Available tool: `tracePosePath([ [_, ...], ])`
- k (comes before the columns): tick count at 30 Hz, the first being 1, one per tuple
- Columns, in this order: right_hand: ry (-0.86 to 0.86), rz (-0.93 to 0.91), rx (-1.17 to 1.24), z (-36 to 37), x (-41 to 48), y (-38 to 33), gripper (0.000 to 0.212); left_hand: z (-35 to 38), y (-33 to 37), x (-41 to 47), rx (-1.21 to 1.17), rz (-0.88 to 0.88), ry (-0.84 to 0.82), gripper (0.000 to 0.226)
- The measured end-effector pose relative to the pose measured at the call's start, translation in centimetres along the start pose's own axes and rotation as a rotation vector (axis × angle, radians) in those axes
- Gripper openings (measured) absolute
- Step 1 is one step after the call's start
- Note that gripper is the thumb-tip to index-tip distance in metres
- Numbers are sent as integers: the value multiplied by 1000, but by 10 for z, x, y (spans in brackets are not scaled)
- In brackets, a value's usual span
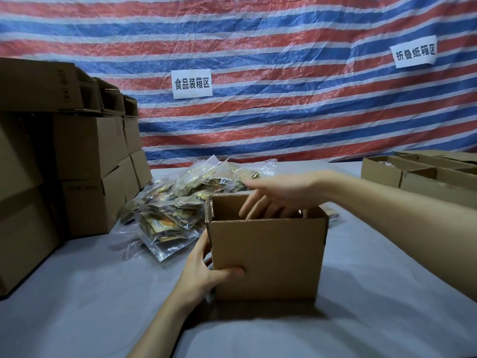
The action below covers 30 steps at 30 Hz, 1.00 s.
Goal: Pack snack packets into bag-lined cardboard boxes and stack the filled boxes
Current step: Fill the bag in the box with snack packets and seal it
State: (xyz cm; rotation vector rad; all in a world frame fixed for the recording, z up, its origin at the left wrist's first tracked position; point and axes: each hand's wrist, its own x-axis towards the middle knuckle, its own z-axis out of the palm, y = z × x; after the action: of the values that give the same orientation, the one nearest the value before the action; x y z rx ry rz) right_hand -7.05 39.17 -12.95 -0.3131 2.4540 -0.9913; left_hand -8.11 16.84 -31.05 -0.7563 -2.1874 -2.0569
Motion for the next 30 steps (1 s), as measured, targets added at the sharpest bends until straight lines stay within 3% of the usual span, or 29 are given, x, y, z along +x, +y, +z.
tracePosePath([
  [2,163,-132,119,-10,-8,-1,68,0,-1,0,4,2,7,93],
  [5,566,-275,311,-27,-15,26,59,0,-1,0,12,5,25,94],
  [8,865,-246,332,-30,-6,70,37,2,-1,1,8,9,58,97],
  [10,952,-159,218,-23,6,109,25,3,-2,2,4,11,80,98],
  [13,917,-15,-2,-1,25,169,13,3,-3,3,3,19,100,98],
  [18,855,-97,-150,23,46,209,63,-1,-8,6,39,25,123,90],
  [20,833,-12,-252,21,52,215,75,-2,-11,7,68,23,129,86],
  [24,756,164,-445,18,59,217,61,-2,-16,9,108,17,178,81],
  [30,890,290,-586,27,52,209,36,-2,-14,6,141,31,208,82],
])
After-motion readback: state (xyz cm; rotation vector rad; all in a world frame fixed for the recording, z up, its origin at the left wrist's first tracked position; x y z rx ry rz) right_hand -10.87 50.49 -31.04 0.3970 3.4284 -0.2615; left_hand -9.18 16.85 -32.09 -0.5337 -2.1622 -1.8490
